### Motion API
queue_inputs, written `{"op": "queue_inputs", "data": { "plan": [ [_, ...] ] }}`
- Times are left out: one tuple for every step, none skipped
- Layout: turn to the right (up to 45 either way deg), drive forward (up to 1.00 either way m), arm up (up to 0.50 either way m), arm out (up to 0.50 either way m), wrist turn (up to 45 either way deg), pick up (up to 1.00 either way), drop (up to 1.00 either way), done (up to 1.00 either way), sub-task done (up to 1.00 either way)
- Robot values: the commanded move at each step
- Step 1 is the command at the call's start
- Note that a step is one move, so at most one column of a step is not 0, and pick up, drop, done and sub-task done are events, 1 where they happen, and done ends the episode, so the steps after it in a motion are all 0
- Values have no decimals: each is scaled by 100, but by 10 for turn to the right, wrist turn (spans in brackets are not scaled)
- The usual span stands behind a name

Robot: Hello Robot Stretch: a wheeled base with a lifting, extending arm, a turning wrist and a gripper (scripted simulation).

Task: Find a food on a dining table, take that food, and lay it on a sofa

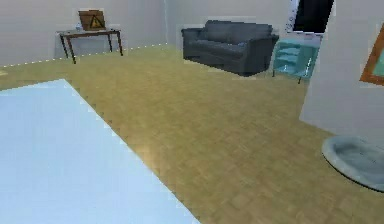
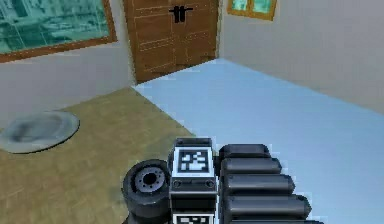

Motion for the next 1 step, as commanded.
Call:
{"op": "queue_inputs", "data": {
  "plan": [
    [0, 100, 0, 0, 0, 0, 0, 0, 0]
  ]
}}
